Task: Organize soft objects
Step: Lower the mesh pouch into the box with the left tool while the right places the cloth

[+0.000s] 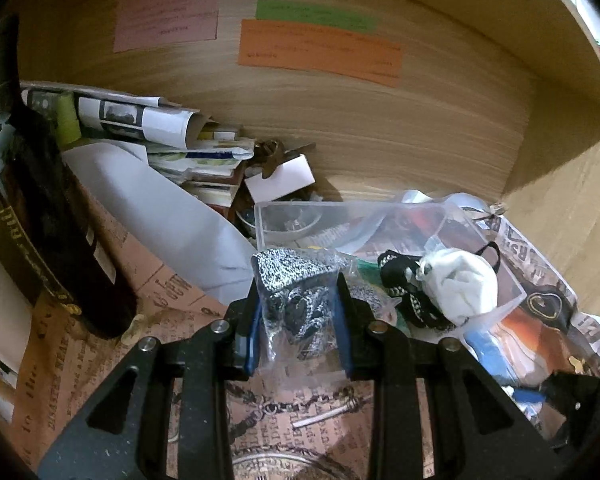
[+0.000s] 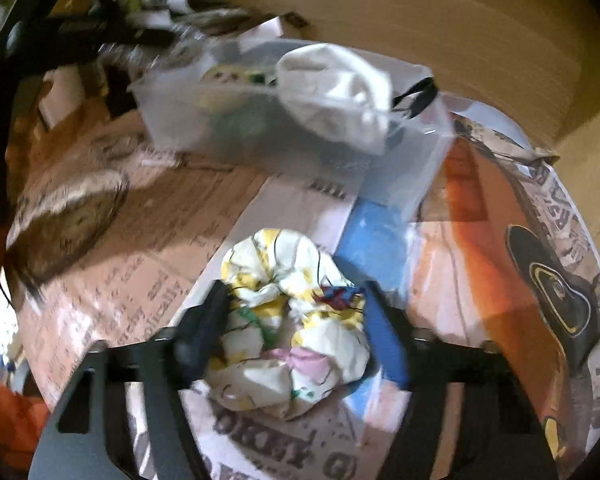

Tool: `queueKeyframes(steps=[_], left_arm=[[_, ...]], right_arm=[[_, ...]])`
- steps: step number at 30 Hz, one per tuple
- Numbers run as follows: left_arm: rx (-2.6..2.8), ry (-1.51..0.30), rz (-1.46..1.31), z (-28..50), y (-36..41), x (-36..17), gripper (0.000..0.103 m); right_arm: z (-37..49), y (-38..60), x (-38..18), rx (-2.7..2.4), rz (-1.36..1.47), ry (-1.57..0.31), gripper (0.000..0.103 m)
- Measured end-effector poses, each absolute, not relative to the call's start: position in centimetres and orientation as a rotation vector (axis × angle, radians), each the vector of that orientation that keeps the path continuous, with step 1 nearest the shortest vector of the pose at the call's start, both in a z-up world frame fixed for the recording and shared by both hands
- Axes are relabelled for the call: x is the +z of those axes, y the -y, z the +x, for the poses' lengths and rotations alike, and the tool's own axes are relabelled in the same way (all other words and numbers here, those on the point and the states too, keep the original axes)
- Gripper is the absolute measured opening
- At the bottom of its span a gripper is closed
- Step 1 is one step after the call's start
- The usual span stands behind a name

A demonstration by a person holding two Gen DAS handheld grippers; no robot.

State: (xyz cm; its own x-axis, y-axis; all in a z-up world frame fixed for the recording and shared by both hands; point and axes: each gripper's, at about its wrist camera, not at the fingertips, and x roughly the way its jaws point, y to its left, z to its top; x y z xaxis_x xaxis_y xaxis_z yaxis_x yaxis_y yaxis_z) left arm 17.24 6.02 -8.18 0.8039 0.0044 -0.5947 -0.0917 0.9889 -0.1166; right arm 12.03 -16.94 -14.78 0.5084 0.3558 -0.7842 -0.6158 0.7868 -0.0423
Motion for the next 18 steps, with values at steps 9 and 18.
queueKeyframes(steps=[9,18], left_arm=[[0.051,-0.629,-0.117,18.7,-5.3,-7.4,0.030],[0.049,-0.633,-0.053,20.4,-3.8,-7.5,0.030]], right_arm=[[12.1,16.6,-13.3,0.591,-0.294,-0.787,0.012],[14.3,16.3,-6.2,0.587,-0.190,-0.556,0.012]])
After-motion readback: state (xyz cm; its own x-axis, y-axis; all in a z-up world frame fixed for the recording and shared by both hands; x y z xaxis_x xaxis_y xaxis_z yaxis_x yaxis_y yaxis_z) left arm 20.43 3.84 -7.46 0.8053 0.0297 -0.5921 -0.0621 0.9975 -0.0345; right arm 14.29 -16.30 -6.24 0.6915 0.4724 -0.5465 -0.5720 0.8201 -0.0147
